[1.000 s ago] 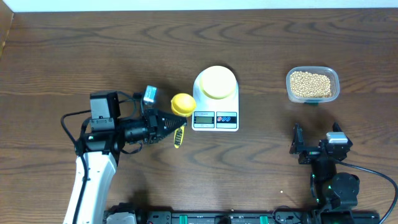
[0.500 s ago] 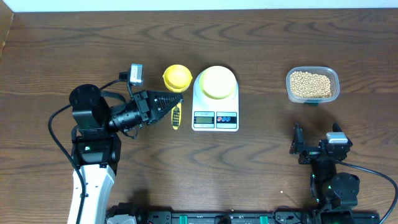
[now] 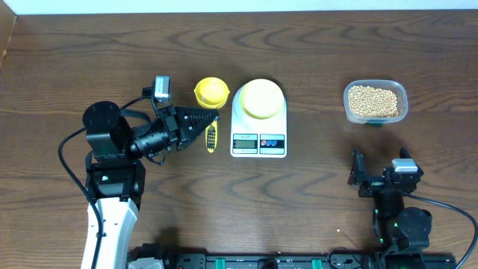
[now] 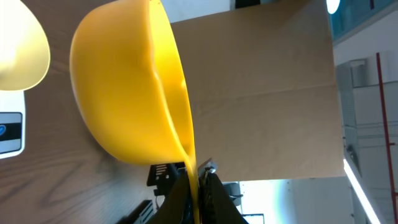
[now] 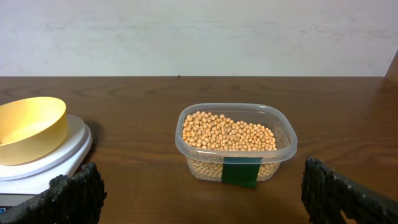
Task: Scoop item into bowl and weigh 50g on scale
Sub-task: 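Lift the scoop with the left gripper and raise it upright, then carry the scoop toward the right gripper, right gripper approaching the handle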
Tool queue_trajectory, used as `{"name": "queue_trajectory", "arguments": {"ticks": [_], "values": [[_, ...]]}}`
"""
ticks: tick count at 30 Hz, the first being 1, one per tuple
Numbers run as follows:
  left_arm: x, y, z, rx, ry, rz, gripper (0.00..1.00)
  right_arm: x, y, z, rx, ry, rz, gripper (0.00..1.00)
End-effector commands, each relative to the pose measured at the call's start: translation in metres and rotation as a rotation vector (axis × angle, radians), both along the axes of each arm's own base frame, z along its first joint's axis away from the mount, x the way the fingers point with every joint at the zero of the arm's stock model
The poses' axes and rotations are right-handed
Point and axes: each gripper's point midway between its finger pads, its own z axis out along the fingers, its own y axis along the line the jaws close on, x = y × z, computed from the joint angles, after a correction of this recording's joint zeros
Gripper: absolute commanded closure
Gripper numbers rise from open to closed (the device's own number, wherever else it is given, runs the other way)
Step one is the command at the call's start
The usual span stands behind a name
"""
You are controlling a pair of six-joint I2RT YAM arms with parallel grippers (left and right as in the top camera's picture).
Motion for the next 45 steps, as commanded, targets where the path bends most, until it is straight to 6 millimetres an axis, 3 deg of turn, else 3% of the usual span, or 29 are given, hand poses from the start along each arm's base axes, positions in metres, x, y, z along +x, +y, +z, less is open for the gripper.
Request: {"name": "queue_trajectory", "arguments": {"ticks": [1,14,16,19,22,24,29,32,35,38,45], "values": [[0.001,0.001,0.01,-0.022,0.011,0.011,0.93,0.0,-0.002,-0.001,0.011,0.001,-0.008,0.01],[0.012,0.006,0.008,-0.046,0.082,0.091,0.93,0.0,0.002,0.003,0.025,-0.015,0.014,0.01],[0.013,0.007,0.008,-0.053,0.096,0.097,0.93,-0.001,0.017,0.01,0.099,-0.037,0.094,0.01],[0.016,0.007,0.008,-0.061,0.117,0.117,0.93,-0.02,0.077,0.014,0.378,0.037,0.444,0.01],[0.015,0.0,0.008,-0.057,0.11,0.108,0.93,-0.027,0.091,0.021,0.505,0.067,0.527,0.01],[0.014,-0.008,0.012,-0.055,0.084,0.1,0.93,-0.028,0.091,0.039,0.546,0.006,0.547,0.01],[0.013,-0.023,0.028,-0.06,-0.015,0.086,0.93,-0.052,0.089,0.128,0.48,-0.353,0.644,0.01],[0.012,-0.03,0.03,-0.062,-0.031,0.085,0.93,-0.061,0.084,0.162,0.462,-0.406,0.621,0.01],[0.014,-0.036,0.03,-0.062,-0.031,0.105,0.93,-0.058,0.084,0.179,0.45,-0.328,0.595,0.01],[0.017,-0.043,0.03,-0.062,-0.033,0.136,0.93,-0.05,0.089,0.182,0.481,-0.16,0.587,0.01],[0.025,-0.058,0.03,-0.061,-0.035,0.234,0.93,-0.037,0.123,0.2,0.571,0.104,0.769,0.01]]}}
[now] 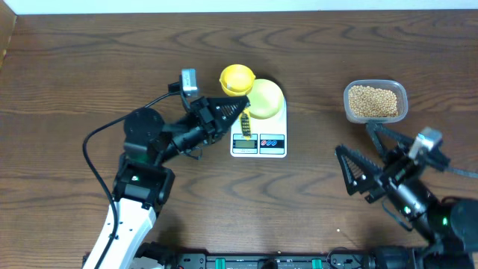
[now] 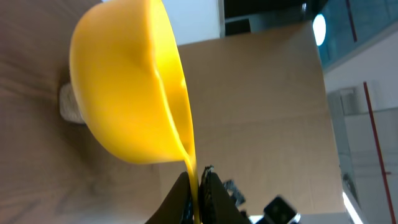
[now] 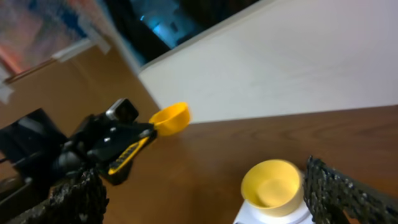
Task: Scoop item into bowl and weigh 50g on scale
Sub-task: 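Carry the scoop toward the right gripper, right gripper approaching the handle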
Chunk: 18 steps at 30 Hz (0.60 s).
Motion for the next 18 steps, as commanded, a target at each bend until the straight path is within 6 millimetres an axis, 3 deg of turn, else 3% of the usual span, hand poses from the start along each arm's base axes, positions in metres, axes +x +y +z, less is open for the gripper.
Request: {"name": "queue_trajectory", "arguments": {"ticks": [1,3,5,7,8,11,15,18], "values": [[0.009,-0.003,0.009,-0.006,-0.027,0.103,0.92,0.001,0.015,0.012,0.078,0.083,0.126,0.01],[0.009,-0.008,0.009,-0.006,-0.028,0.118,0.93,0.006,0.016,0.008,0.175,0.19,0.132,0.01],[0.006,-0.016,0.012,-0.013,-0.041,0.127,0.93,-0.002,0.026,0.002,0.271,0.339,0.225,0.01],[0.004,-0.023,0.018,-0.025,-0.061,0.14,0.93,-0.006,0.031,0.001,0.276,0.364,0.269,0.01],[0.004,-0.025,0.019,-0.029,-0.066,0.148,0.93,-0.004,0.03,0.002,0.291,0.373,0.257,0.05],[0.002,-0.033,0.019,-0.028,-0.067,0.174,0.93,-0.006,0.032,0.001,0.349,0.448,0.282,0.03],[-0.002,-0.049,0.011,-0.015,-0.049,0.175,0.93,-0.006,0.032,0.001,0.436,0.545,0.283,0.14],[-0.005,-0.06,0.004,-0.006,-0.038,0.164,0.93,-0.006,0.032,0.001,0.487,0.601,0.284,0.14]]}}
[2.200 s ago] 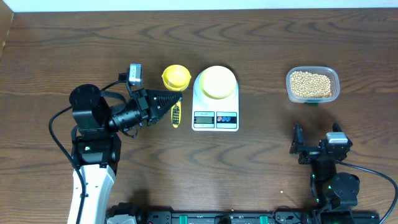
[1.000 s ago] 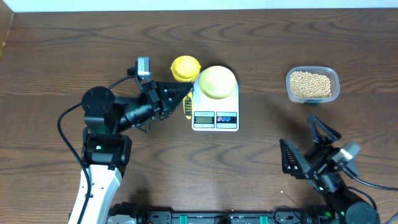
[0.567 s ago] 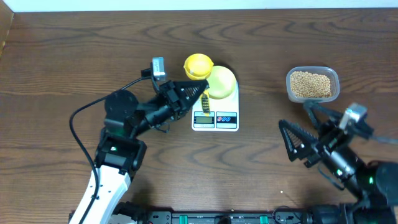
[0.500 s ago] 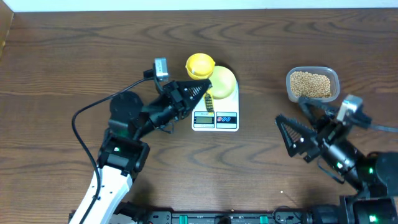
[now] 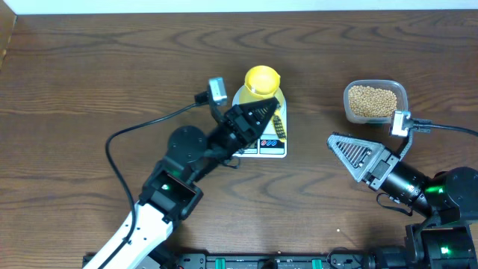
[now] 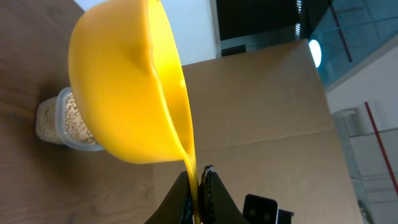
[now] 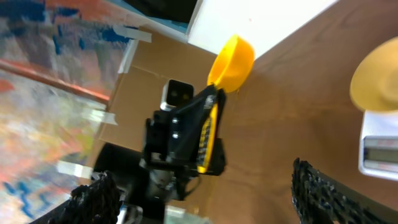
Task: Scoop item into bowl and weigh 50g on scale
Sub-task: 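Carry the scoop toward the right gripper, right gripper approaching the handle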
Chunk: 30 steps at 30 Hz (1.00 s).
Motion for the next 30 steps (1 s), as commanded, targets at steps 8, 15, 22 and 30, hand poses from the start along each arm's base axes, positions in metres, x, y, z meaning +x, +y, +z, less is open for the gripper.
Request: {"name": "queue_trajectory", "arguments": {"ticks": [8,15,22,30], "values": [[-0.01,-0.038,0.012,-0.056,-0.077,-0.049,0.93,-0.004,0.002,0.007,0.116,0.152,0.023,0.32],[-0.005,-0.043,0.017,-0.083,-0.108,-0.048,0.93,-0.006,0.003,0.007,0.115,0.154,0.033,0.32],[-0.014,-0.052,0.03,-0.133,-0.148,-0.046,0.93,-0.003,0.001,0.007,0.119,0.156,0.016,0.31],[-0.016,-0.058,0.027,-0.137,-0.131,-0.005,0.93,-0.002,0.0,0.007,0.12,0.155,0.007,0.34]]}}
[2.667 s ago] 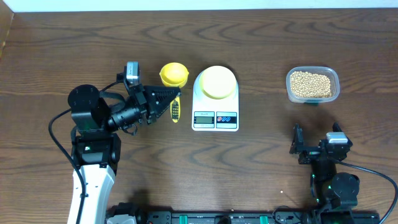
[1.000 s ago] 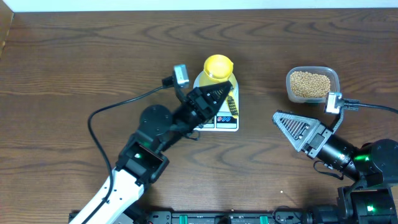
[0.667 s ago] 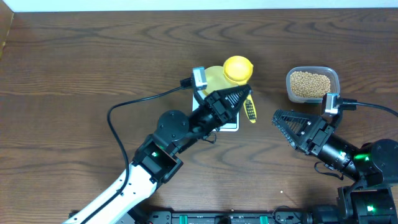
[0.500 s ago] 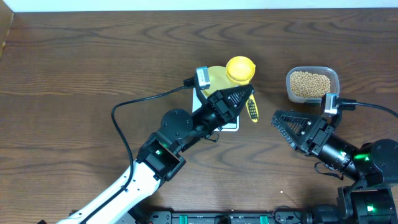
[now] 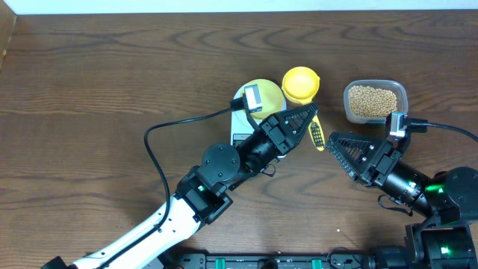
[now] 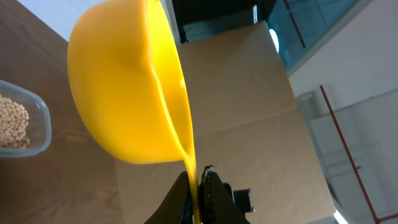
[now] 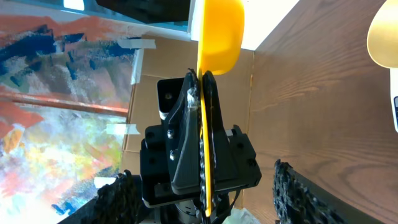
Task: Scoop item into bowl and weigh 50g on scale
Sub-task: 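Carry the scoop toward the right gripper, right gripper approaching the handle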
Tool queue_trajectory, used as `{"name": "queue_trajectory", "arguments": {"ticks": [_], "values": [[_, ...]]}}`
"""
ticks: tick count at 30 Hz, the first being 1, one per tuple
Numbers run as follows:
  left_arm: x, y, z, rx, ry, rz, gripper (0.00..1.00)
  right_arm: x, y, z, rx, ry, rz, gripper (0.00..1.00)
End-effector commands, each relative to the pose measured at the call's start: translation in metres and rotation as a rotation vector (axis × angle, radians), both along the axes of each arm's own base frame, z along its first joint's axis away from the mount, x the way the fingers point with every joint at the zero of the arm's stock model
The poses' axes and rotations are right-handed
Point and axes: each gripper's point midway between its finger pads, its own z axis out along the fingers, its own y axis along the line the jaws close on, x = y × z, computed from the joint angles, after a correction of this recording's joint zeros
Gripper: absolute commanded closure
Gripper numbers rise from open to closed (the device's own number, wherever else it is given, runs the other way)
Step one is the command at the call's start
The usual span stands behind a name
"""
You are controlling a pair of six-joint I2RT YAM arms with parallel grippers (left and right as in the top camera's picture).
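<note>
My left gripper is shut on the handle of a yellow scoop, held in the air between the scale and the bean container. The scoop's cup looks empty and fills the left wrist view, with the jaws pinching its handle. A yellow bowl sits on the white scale, which my left arm partly covers. The clear container of beans stands at the right. My right gripper is open below the container and faces the scoop.
The left arm's black cable loops over the table to the left of the scale. In the right wrist view, the bowl's edge shows at the far right. A wooden table carries everything.
My left gripper has carried the scoop to the right, from over the scale to the gap between the scale and the bean container. The open right gripper has shifted slightly.
My left gripper first held the scoop left of the scale while the right arm rested low near the front edge. The scoop then reached the scale's left side and the right gripper lifted and turned left. Later the scoop hung over the scale, now right of it.
</note>
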Motion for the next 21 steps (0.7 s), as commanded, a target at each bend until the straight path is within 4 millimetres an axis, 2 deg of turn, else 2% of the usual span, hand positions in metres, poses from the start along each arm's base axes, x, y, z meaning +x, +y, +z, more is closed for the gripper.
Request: {"name": "queue_trajectory", "arguments": {"ticks": [1,4,15,21], "values": [[0.005,0.002,0.004,-0.009,-0.009,0.035,0.93,0.0,-0.002,0.007,0.006,-0.009,-0.012,0.35],[0.006,0.001,0.002,-0.005,-0.005,0.035,0.93,0.0,-0.002,0.007,0.006,-0.009,-0.012,0.42],[-0.001,-0.01,-0.004,-0.005,0.021,0.073,0.93,0.001,-0.002,0.007,0.006,-0.009,-0.016,0.43],[0.002,-0.01,-0.005,-0.01,0.023,0.09,0.93,0.001,-0.002,0.007,0.018,0.009,-0.016,0.48]]}}
